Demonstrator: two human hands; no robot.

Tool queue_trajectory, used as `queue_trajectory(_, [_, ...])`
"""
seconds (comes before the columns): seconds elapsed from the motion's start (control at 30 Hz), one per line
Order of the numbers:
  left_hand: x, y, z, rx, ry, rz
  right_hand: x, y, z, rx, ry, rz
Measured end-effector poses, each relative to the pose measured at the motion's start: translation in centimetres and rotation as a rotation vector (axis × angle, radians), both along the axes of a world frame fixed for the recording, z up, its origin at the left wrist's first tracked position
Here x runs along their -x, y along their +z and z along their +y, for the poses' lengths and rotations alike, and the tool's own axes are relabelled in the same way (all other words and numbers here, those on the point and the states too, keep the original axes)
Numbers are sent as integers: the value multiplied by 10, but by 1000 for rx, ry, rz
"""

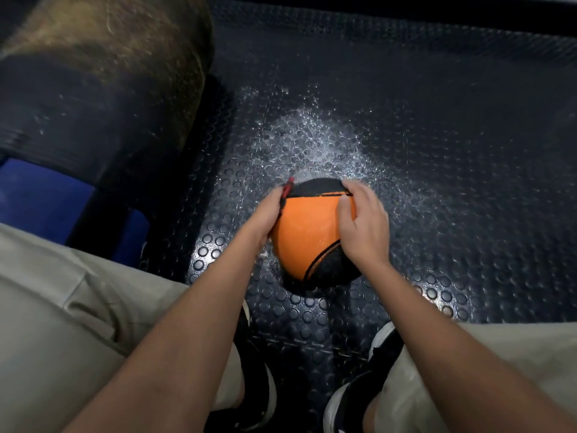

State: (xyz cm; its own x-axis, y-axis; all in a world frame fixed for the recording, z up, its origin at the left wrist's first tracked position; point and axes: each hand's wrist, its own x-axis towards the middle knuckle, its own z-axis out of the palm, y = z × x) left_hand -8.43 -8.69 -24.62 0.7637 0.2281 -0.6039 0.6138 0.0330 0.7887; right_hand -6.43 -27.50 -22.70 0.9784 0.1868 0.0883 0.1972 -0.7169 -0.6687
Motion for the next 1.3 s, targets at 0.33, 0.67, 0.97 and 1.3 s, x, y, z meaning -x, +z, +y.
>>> queue_trajectory(0.33, [-29, 23, -15, -338, -59, -90, -8, 5, 20, 135, -118, 21])
queue_trajectory(0.67, [-2, -7, 2, 31, 124, 12, -13, -1, -1, 139, 99, -7])
queue_trajectory(0.97, [-12, 7, -8, -170, 119, 3, -7, 2, 8, 129, 73, -32])
queue_trajectory(1.3, [7, -14, -5, 25, 91, 52, -13, -7, -13, -9, -21, 47])
